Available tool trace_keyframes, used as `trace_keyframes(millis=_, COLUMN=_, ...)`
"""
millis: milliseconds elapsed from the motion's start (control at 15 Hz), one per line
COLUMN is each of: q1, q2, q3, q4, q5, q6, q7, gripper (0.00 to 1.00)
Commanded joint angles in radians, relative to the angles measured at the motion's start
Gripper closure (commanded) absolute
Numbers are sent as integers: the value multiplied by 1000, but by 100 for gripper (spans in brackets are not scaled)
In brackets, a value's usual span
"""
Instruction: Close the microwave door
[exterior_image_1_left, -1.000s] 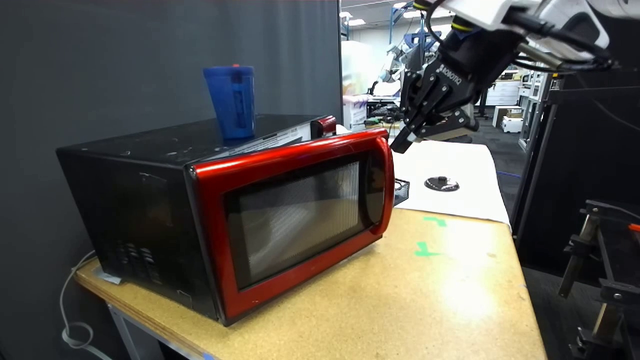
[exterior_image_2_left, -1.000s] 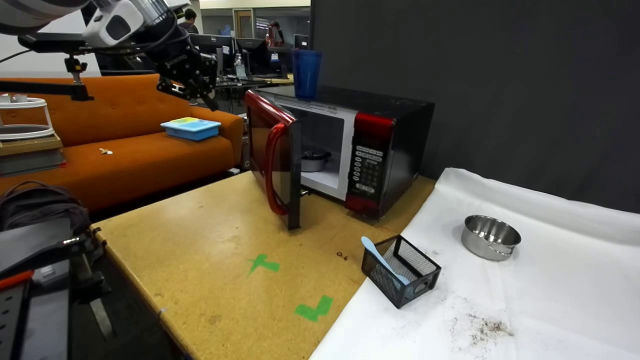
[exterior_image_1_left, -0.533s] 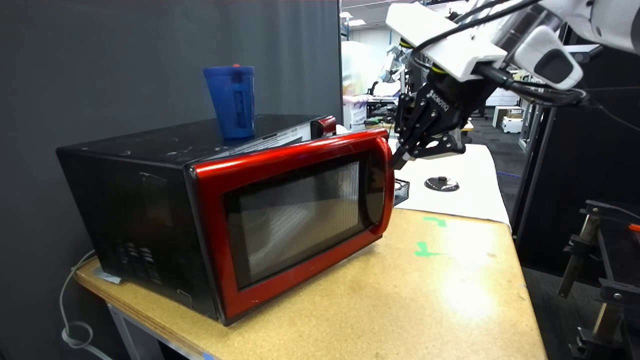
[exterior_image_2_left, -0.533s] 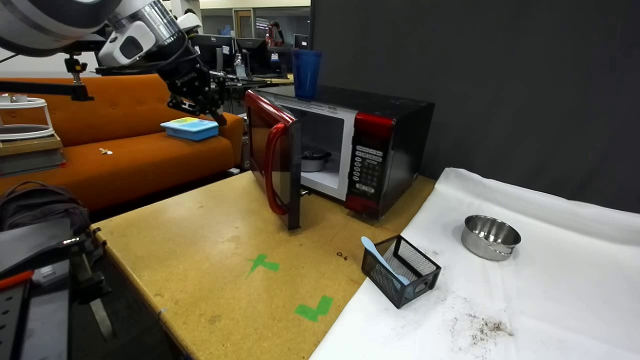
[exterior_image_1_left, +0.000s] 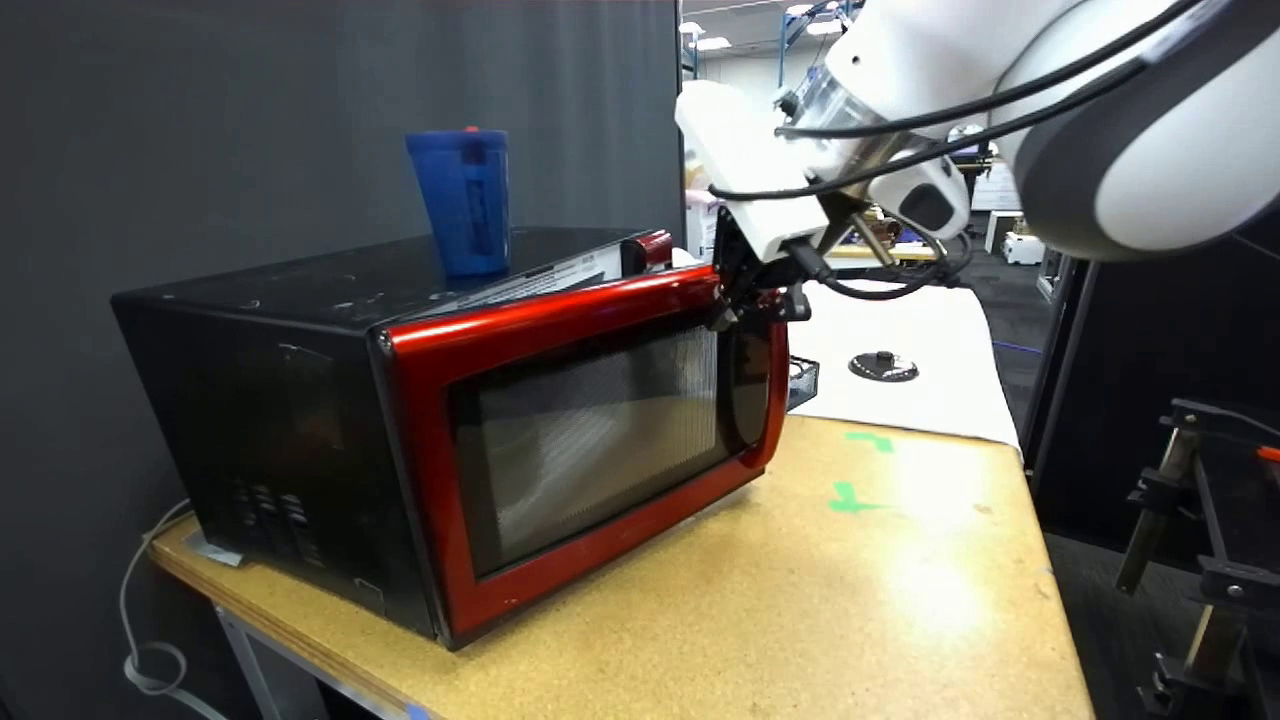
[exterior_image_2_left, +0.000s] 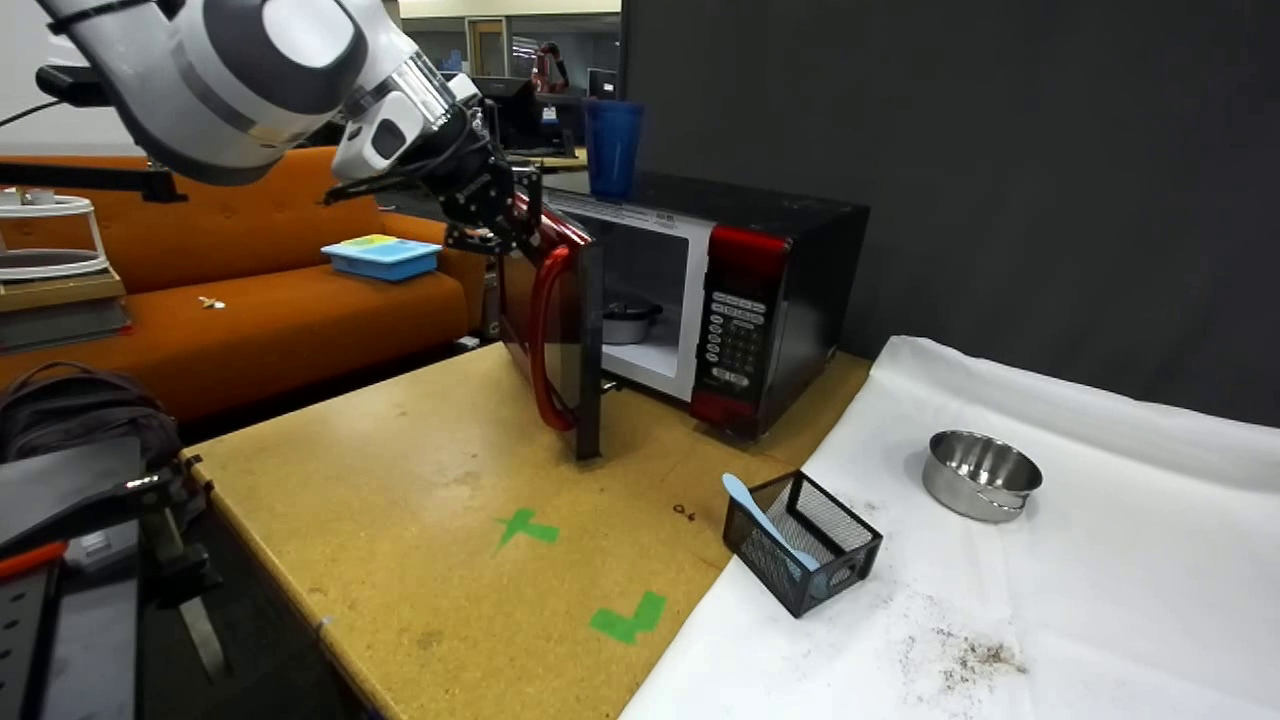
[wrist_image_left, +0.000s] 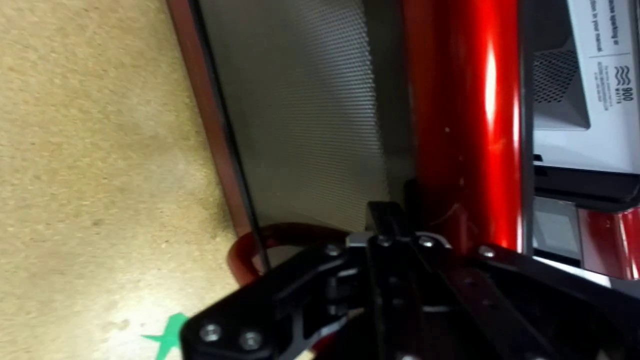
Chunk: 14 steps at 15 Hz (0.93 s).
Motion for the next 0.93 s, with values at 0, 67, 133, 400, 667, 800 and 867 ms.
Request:
trace_keyframes(millis=0, q1=-188, q2=-86, q3=113, q4=118, q5=15, q6=60, q7=-94, gripper=100)
trace_keyframes(millis=67, q1=-233, q2=-108, q3=132, q4=153, q5=16, q6=64, q7=-118, gripper=100)
trace_keyframes(millis=133, q1=-278, q2=-125, q3=153, q4=190, q5=15, q6=65, q7=-144, gripper=100)
trace_keyframes(millis=400, q1=-442, q2=-166, q3=250, q4=311, q5=11, q6=112, q7=-230, gripper=100)
trace_keyframes(millis=667, q1=-553, q2=-175, q3=337, q4=383, q5=5, q6=138, q7=-291, gripper=100)
trace_keyframes(millis=800, q1=-592, q2=-176, q3=369, q4=409, q5=2, q6=145, q7=-318, gripper=100)
trace_keyframes(millis=867, q1=-604, q2=-174, q3=380, q4=411, q5=2, q6=148, q7=-331, gripper=100)
